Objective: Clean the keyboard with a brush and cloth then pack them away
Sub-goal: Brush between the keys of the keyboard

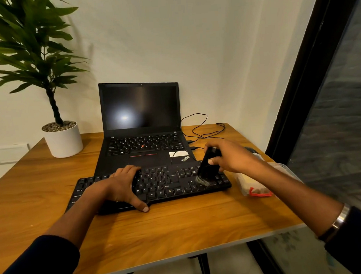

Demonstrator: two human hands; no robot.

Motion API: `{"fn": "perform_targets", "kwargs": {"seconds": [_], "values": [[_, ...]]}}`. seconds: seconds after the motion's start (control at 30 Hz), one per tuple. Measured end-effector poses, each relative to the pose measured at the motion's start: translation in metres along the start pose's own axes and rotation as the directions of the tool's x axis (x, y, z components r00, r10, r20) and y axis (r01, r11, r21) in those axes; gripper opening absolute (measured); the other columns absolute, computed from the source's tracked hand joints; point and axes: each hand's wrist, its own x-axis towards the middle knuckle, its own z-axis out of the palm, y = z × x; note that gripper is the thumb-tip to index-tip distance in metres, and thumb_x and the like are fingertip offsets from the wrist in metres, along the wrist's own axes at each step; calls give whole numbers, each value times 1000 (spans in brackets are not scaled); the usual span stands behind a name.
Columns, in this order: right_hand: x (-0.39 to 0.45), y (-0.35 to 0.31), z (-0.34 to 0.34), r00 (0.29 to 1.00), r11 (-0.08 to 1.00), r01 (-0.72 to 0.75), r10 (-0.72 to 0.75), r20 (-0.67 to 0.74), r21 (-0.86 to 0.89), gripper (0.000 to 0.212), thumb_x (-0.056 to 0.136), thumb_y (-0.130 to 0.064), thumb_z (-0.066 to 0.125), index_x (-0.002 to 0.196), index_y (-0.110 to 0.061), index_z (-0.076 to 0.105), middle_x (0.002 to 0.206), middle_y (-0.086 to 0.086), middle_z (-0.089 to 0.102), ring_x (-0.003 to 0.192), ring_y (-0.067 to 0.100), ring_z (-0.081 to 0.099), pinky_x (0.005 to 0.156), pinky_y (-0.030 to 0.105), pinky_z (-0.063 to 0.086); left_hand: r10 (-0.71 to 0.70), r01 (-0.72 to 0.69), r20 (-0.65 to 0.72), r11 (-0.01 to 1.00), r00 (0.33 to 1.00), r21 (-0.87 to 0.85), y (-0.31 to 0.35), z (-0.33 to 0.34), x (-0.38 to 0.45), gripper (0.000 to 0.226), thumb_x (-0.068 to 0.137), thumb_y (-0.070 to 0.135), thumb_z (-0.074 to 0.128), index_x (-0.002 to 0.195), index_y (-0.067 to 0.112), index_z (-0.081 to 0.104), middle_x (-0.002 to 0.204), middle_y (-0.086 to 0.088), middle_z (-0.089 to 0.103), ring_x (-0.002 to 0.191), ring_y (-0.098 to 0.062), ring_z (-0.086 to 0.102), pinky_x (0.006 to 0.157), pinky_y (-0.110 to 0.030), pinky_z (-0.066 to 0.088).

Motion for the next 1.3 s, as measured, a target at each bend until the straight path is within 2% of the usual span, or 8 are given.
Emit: {"fn": "perform_targets", "kwargs": {"seconds": [0.17,0.3,0.4,0.77,0.87,1.07,1.2,1.3], "values": [[-7,15,-3,999,995,-43,44,8,-86,32,86,-7,65,115,-19,60,118,7,58,104,24,58,80,36,55,-1,1,-1,1000,1000,-4,-1,2,0,168,11,90,68,154,27,6,156,4,17,143,-25,19,119,-50,23],[-8,27,-9,998,961,-51,38,-51,-272,25,86,-6,64,108,-16,59,106,8,61,101,26,57,70,30,41,-5,5,1,1000,1000,-7,-1,0,0,169,10,90,67,154,27,5,156,4,17,143,-25,19,119,-50,22],[-6,27,-10,995,925,-42,2,-104,-379,24,83,-2,63,103,-14,58,101,12,61,96,32,60,70,36,48,4,-4,1,1000,1000,-6,-1,0,0,169,10,90,67,155,26,5,155,3,18,143,-24,19,119,-49,24],[-10,-1,9,1000,978,21,-25,-17,-207,36,86,-11,66,121,-20,59,116,6,61,104,24,59,78,32,49,4,-4,-4,1000,1000,-11,-1,1,1,168,12,88,69,155,25,6,156,4,18,142,-24,20,119,-48,24],[-10,-3,4,999,1000,-22,22,31,15,39,87,-11,67,123,-24,58,109,-1,58,81,15,65,60,21,54,3,-3,-2,1000,1000,-11,0,1,0,167,13,86,70,155,25,6,156,3,17,143,-24,19,119,-48,24],[-3,13,-1,999,995,-33,34,10,-90,33,86,-6,66,117,-16,60,119,8,59,101,22,58,76,33,54,0,0,-1,1000,1000,-3,0,0,-1,166,15,86,70,155,25,5,156,3,16,143,-24,18,119,-48,23],[3,18,-9,997,947,10,-35,-69,-322,23,84,-4,64,104,-16,60,104,8,63,100,26,58,68,28,36,-6,6,-1,1000,1000,-4,0,1,-1,164,16,85,72,155,26,5,155,4,17,142,-24,19,119,-49,24],[6,10,-10,999,951,51,-55,-2,-305,28,85,-9,66,111,-20,61,110,3,62,105,22,55,74,28,38,-7,7,1,1000,1000,-2,-1,1,0,167,14,87,70,155,26,5,156,4,16,143,-24,18,119,-49,24]]}}
